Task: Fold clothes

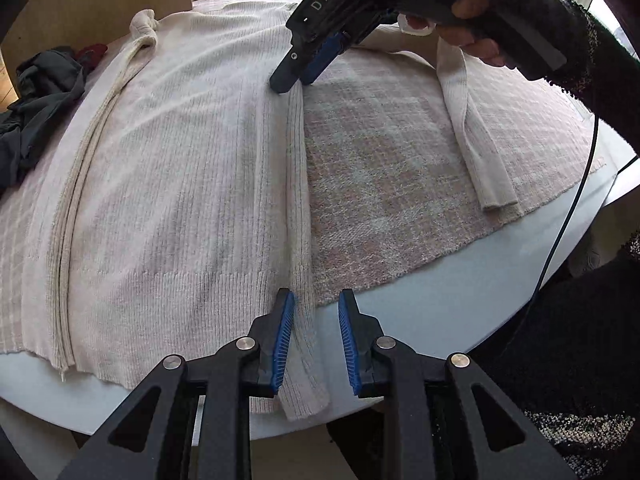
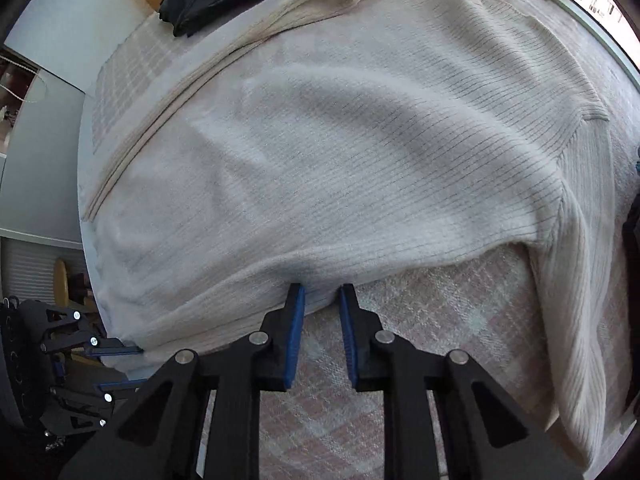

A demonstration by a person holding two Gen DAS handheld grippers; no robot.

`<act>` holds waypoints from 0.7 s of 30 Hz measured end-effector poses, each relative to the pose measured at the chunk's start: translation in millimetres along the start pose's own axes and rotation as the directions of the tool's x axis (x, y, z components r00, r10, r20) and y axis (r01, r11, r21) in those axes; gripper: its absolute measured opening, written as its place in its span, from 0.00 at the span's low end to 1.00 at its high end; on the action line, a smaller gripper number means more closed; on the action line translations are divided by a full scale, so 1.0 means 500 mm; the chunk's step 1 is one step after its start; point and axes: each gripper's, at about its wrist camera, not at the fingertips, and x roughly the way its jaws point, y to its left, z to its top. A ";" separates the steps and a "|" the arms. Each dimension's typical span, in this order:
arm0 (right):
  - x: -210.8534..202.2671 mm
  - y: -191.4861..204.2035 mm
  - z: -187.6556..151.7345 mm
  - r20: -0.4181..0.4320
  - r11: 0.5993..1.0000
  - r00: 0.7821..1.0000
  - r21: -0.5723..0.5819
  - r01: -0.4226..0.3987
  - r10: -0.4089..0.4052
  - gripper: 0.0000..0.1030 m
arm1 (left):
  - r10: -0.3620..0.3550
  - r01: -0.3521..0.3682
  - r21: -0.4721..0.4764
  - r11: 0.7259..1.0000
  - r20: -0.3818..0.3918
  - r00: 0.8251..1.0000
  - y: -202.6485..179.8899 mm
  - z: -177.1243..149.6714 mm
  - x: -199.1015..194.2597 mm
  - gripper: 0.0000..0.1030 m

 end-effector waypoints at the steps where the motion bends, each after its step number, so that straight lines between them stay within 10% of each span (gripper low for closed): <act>1: 0.006 0.007 -0.004 -0.028 1.000 1.000 -0.020 -0.006 0.006 0.05 | -0.010 0.010 -0.004 1.000 0.006 1.000 0.003 0.000 0.002 0.22; 6: -0.007 0.007 -0.035 -0.064 0.969 0.974 -0.134 0.206 -0.216 0.02 | -0.143 0.144 -0.034 0.989 0.017 0.990 0.017 -0.005 -0.002 0.10; 9: -0.045 0.011 -0.043 -0.004 0.990 0.992 -0.068 0.124 -0.124 0.06 | -0.304 0.305 0.003 0.952 0.047 0.951 -0.018 -0.016 -0.027 0.06; 11: -0.053 0.039 -0.036 0.061 0.998 0.997 -0.042 0.048 -0.045 0.34 | -0.291 0.291 0.000 0.957 0.059 0.955 -0.026 -0.031 -0.042 0.06; 15: -0.022 0.105 -0.014 0.150 0.996 0.988 -0.089 -0.017 0.031 0.36 | -0.113 0.115 -0.021 0.993 0.086 0.990 -0.011 -0.039 -0.055 0.30; 21: -0.096 0.014 -0.059 0.003 0.998 0.998 0.014 -0.055 0.055 0.34 | -0.030 0.030 0.039 0.999 0.005 1.000 -0.003 -0.021 -0.008 0.37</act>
